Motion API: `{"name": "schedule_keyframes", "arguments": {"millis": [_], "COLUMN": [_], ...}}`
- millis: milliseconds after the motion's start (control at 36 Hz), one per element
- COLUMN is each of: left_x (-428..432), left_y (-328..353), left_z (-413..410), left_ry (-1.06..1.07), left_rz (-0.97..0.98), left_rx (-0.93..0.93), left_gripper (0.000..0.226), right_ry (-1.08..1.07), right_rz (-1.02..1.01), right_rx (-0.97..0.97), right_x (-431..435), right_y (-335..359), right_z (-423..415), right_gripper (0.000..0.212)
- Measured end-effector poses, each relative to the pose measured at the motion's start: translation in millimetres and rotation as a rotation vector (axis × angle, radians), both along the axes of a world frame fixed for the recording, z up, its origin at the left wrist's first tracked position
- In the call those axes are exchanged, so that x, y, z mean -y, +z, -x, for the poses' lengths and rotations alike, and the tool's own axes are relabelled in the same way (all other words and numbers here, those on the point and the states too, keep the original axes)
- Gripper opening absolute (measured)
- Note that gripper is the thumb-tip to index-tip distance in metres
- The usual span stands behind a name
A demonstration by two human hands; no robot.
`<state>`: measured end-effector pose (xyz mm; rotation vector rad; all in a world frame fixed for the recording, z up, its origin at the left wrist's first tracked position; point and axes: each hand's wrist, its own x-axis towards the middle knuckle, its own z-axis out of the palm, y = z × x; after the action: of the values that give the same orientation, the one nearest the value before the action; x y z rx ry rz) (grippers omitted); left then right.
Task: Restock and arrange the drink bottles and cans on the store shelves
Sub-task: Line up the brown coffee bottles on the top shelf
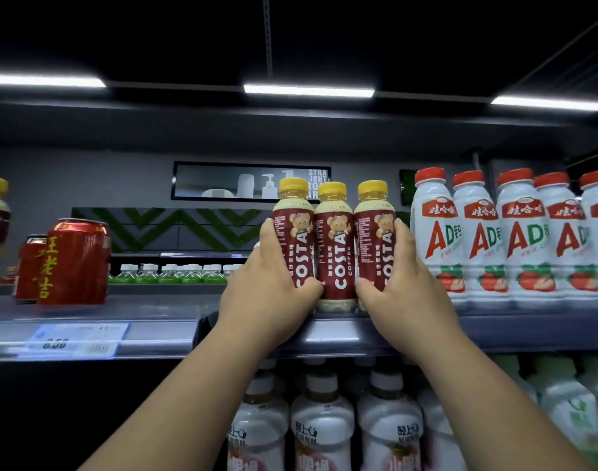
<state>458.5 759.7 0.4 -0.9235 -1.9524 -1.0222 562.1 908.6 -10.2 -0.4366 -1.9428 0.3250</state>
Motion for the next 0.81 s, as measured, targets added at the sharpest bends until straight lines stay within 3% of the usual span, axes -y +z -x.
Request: {"name": "schedule_keyframes", "arguments": {"millis": [194, 389, 806], "left_x": [-2, -8, -6], "left_y": [-1, -4, -12], "left_z": [3, 9, -1], "left_ry": [0.05, 0.168, 0.325], "left_rz": [0.054, 0.099, 0.1], "left_rx": [0.0, -0.055, -0.148], "left_gripper": [0.095, 0.107, 0.093], "right_ry": [-0.006, -0.013, -0.006], "right_rz": [0.007, 0.011, -0.035], "right_rx": [0.003, 0.003, 0.023], "right_x": [1, 3, 1], "right_y": [-1, -1, -2], "right_z": [-2, -3, -5], "right_gripper": [0.094, 0.094, 0.095]}}
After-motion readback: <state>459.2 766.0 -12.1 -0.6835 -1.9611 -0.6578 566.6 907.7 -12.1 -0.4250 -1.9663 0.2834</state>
